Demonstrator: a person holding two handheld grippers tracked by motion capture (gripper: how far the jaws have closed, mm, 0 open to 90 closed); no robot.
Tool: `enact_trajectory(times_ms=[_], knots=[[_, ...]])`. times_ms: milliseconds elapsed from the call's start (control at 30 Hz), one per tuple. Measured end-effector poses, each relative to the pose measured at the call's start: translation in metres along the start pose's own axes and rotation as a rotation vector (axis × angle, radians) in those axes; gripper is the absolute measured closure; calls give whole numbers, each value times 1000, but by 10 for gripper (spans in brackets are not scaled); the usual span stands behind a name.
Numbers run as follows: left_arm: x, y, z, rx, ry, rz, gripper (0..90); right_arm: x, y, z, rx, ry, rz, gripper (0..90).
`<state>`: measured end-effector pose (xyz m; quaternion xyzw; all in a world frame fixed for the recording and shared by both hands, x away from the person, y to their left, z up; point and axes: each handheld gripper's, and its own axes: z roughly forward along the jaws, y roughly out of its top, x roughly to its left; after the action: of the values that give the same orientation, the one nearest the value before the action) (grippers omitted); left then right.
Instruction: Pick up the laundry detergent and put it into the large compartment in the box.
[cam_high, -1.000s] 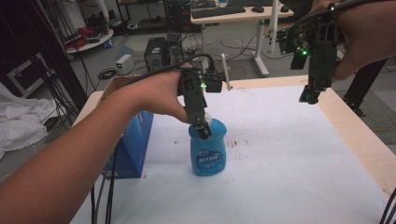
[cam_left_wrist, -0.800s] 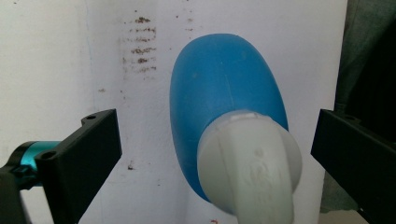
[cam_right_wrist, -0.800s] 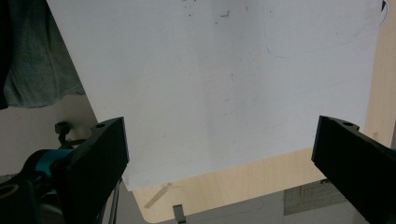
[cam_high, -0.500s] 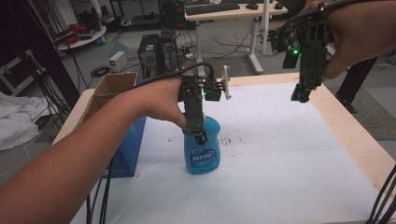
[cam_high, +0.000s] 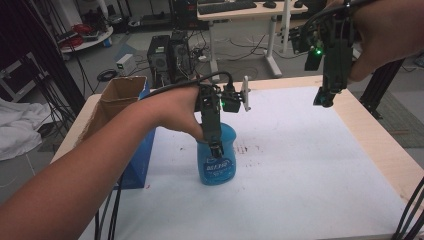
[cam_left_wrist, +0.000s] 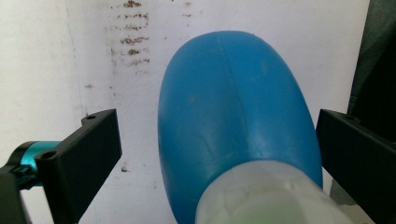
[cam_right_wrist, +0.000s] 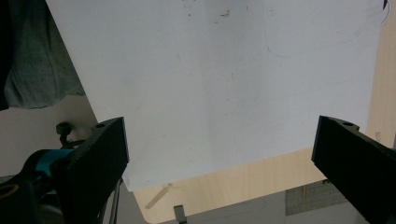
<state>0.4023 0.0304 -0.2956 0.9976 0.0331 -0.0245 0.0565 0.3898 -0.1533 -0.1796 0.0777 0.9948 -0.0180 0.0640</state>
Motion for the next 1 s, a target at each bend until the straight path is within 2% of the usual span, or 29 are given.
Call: enact_trajectory(times_ms=[267,400,700,833,1000], knots=[[-2,1,0,0,8,7,21,0,0,1,-3,-1,-3,29],[-3,1,0,8,0,10,75,0,0,2,-3,1,2,29],[-4,1,0,15,8,11,91,0,2,3,-5,1,-1,29],[-4,2,1,19,3,11,130,0,2,3,-2,2,-1,29],[-4,2,1,22,16,9,154,1,2,3,-4,-1,1,29]])
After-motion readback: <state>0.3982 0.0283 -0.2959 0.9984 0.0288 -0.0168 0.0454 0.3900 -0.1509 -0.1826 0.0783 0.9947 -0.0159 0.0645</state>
